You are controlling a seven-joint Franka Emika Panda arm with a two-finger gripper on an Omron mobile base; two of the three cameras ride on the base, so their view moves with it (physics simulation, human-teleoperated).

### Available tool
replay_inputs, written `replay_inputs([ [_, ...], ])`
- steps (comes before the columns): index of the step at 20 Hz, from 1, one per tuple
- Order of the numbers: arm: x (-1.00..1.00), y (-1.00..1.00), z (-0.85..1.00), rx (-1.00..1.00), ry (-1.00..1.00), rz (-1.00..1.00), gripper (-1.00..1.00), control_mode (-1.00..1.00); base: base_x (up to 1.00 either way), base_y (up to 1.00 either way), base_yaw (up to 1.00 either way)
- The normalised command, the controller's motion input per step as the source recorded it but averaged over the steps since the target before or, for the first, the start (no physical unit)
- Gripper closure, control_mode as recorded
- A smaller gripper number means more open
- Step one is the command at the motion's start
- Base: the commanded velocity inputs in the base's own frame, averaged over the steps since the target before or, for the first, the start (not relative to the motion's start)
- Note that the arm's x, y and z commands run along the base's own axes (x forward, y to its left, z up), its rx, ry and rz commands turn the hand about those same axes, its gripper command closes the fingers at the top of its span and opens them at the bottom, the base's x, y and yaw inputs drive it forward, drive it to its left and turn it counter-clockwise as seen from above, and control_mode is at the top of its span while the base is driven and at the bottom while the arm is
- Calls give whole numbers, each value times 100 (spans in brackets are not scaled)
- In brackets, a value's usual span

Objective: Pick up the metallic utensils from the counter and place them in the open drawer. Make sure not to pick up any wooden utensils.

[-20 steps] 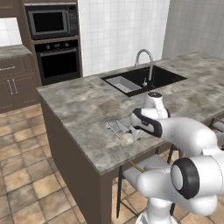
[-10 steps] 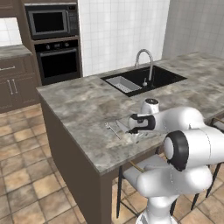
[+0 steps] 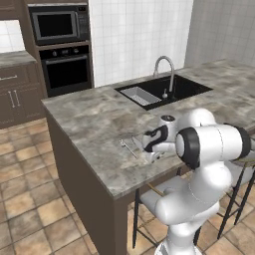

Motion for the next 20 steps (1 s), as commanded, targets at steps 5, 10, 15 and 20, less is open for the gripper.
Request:
replay_inputs([
  [5, 32, 0, -25, 0, 0, 0, -100, -100, 0, 0, 0],
  [10, 22, 0, -27, 0, 0, 0, -100, -100, 0, 0, 0],
  [15, 11, 0, -31, 0, 0, 0, 100, -100, 0, 0, 0],
  [20, 2, 0, -29, 0, -4, 0, 100, -100, 0, 0, 0],
])
